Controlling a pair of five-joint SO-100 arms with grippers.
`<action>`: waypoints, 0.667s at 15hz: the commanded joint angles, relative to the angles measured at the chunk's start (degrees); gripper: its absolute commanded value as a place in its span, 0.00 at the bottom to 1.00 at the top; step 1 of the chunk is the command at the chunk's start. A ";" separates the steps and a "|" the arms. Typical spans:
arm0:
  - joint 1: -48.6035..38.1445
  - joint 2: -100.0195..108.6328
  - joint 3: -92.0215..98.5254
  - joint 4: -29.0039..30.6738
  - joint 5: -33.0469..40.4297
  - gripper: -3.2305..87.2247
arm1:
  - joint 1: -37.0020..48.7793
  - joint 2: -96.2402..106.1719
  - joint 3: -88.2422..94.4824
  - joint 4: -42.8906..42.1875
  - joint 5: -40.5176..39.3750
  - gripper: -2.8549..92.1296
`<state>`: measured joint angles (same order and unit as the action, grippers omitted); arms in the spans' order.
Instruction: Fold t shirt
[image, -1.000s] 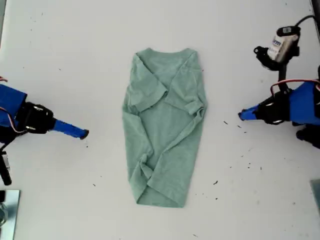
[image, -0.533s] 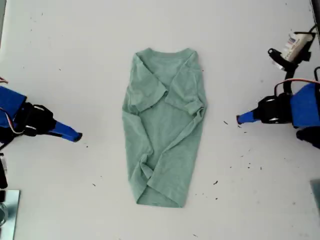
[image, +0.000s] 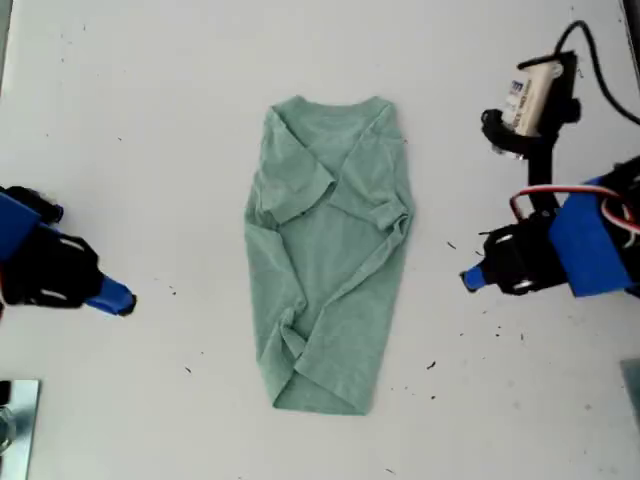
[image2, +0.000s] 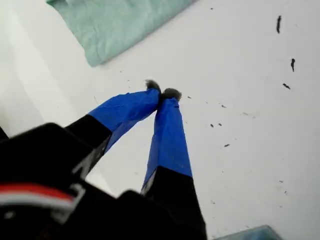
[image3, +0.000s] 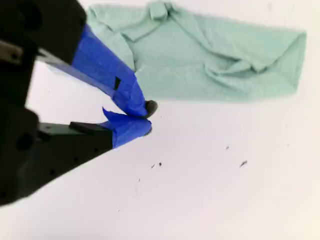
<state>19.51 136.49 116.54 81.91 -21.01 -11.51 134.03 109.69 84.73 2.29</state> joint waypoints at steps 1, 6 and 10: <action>2.20 -8.96 -14.06 1.49 2.55 0.03 | -3.25 -11.95 -19.16 5.19 1.05 0.04; 2.72 -18.02 -20.83 -4.57 11.95 0.37 | -4.13 -33.05 -42.19 8.70 -5.01 0.43; -1.05 -38.94 -34.19 -5.10 19.51 0.38 | -5.45 -49.04 -54.84 11.78 -2.81 0.46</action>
<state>20.65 101.95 88.24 77.96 -3.43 -15.73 86.57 59.15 96.42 -1.93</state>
